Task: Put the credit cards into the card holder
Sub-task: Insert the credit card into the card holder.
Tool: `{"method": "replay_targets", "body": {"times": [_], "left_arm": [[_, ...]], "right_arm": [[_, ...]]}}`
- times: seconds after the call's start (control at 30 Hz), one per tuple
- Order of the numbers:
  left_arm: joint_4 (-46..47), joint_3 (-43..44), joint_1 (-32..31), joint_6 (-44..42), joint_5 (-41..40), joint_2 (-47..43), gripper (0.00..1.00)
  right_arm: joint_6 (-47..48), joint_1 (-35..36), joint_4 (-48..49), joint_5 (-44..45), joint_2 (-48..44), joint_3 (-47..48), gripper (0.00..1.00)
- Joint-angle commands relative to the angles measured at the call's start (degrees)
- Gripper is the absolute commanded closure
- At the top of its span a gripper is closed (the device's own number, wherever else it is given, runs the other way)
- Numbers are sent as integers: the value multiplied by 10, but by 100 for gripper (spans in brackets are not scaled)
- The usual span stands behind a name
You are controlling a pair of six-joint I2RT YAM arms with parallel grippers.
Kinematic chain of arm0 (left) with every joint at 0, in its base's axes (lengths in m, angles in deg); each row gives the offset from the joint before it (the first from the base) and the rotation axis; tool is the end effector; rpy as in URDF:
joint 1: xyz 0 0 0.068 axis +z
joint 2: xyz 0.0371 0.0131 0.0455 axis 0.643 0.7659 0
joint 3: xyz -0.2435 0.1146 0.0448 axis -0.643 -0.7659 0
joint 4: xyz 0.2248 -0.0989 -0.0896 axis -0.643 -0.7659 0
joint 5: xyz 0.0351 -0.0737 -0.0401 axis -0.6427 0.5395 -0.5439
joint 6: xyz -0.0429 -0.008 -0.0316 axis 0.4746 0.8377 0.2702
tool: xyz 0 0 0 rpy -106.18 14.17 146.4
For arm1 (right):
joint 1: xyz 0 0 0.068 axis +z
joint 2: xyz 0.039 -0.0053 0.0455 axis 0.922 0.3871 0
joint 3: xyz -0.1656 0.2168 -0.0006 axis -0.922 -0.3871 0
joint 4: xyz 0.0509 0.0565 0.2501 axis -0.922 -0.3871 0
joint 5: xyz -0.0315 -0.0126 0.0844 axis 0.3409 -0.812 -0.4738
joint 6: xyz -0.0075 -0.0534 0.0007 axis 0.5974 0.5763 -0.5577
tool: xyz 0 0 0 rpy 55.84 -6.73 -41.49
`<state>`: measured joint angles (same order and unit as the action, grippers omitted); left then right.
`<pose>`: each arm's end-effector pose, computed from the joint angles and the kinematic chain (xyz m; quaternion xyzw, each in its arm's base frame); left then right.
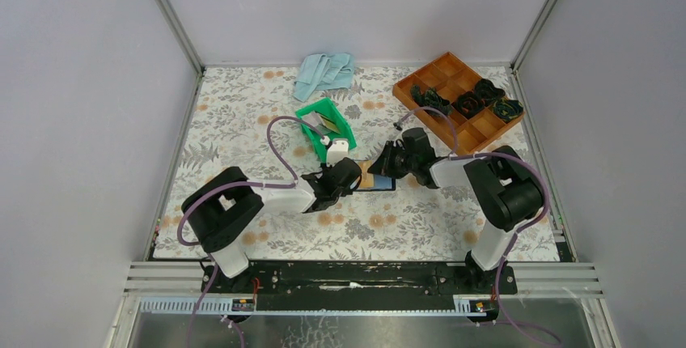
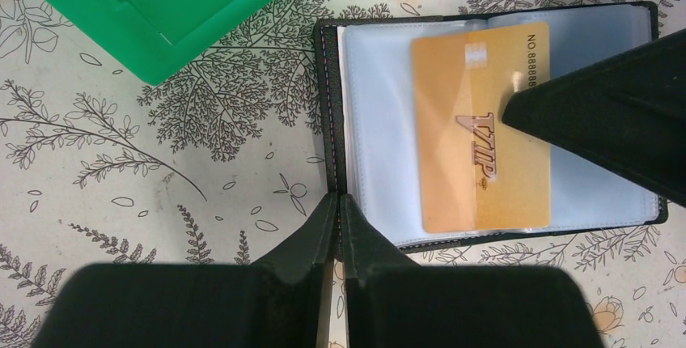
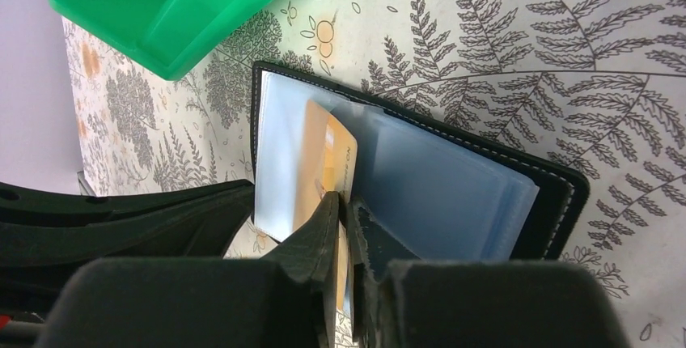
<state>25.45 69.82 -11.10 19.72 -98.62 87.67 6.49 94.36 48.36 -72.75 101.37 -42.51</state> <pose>0.2135 -0.2387 0.1375 0.0114 0.9150 -0.0827 0.3948 0.2912 0.1643 0.1300 -0.0196 0.8703 0.3868 0.3042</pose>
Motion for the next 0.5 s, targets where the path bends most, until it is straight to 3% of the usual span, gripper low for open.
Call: {"method": "replay_targets", "body": {"times": [0.0,0.27,0.47], "left_arm": [[23,-8,-2,5,24,29,91],[31,-14,-1,8,29,30,92],[35,-11,-1,10,35,34,92]], "right_arm": [[-1,29,-42,22,28,-14,87],[-16,42,-26,23,39,-10,72],[-14,47,-40,24,34,4,66]]}}
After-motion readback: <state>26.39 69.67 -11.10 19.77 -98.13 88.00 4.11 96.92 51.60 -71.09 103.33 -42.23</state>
